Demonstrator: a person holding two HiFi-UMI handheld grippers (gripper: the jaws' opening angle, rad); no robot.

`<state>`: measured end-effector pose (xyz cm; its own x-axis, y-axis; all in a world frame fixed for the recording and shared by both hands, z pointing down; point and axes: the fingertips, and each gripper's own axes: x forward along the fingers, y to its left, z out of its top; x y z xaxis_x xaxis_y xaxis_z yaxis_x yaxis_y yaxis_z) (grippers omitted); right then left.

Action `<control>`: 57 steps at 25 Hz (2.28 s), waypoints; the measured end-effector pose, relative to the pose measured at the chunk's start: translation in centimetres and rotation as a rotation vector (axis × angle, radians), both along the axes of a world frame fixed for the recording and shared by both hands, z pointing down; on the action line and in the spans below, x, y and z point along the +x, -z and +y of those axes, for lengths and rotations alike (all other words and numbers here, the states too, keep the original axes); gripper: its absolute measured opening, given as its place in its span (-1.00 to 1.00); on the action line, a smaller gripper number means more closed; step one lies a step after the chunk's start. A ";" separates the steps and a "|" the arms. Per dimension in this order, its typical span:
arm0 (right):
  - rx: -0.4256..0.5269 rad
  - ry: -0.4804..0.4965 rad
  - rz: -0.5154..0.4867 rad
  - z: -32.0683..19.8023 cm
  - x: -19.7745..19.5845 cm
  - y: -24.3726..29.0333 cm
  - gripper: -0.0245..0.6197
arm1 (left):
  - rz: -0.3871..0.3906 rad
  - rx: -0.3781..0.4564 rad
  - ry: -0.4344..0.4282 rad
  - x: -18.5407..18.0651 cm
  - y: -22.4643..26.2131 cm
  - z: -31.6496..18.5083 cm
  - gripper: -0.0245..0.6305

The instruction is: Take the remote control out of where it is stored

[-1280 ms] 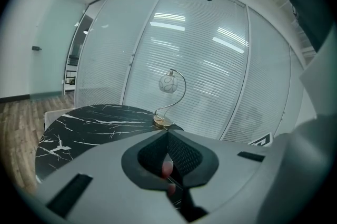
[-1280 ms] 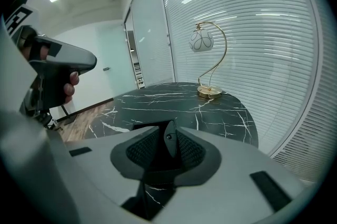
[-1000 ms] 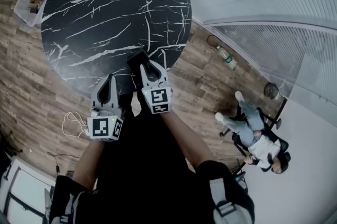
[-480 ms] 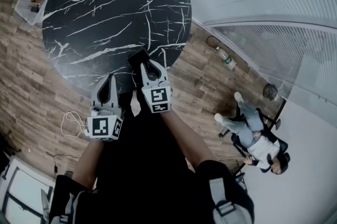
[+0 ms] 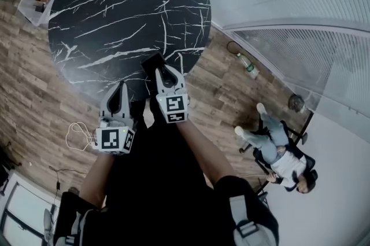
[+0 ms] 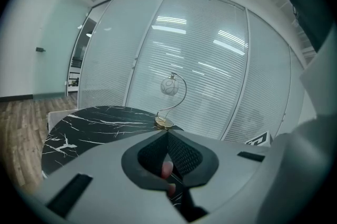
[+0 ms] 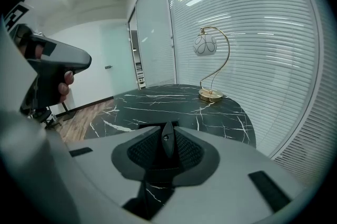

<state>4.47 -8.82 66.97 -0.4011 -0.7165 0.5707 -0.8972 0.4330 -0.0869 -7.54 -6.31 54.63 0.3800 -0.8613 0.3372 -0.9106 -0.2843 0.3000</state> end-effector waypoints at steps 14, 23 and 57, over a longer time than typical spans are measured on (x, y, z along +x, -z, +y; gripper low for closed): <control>0.012 0.004 0.010 0.1 -0.1 0.3 -0.69 | 0.001 0.009 0.002 -0.4 0.4 0.6 -0.93; 0.023 0.004 0.014 0.3 0.0 0.8 -0.69 | 0.002 0.017 0.004 -0.5 0.8 1.0 -0.93; 0.060 0.008 0.022 0.9 -0.3 2.0 -0.69 | -0.006 0.120 0.027 -1.3 4.8 1.3 -0.93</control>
<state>4.20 -7.93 65.02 -0.3943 -0.7465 0.5360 -0.8953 0.4437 -0.0406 -8.83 -4.98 49.79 0.3547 -0.9055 0.2330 -0.9200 -0.2936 0.2597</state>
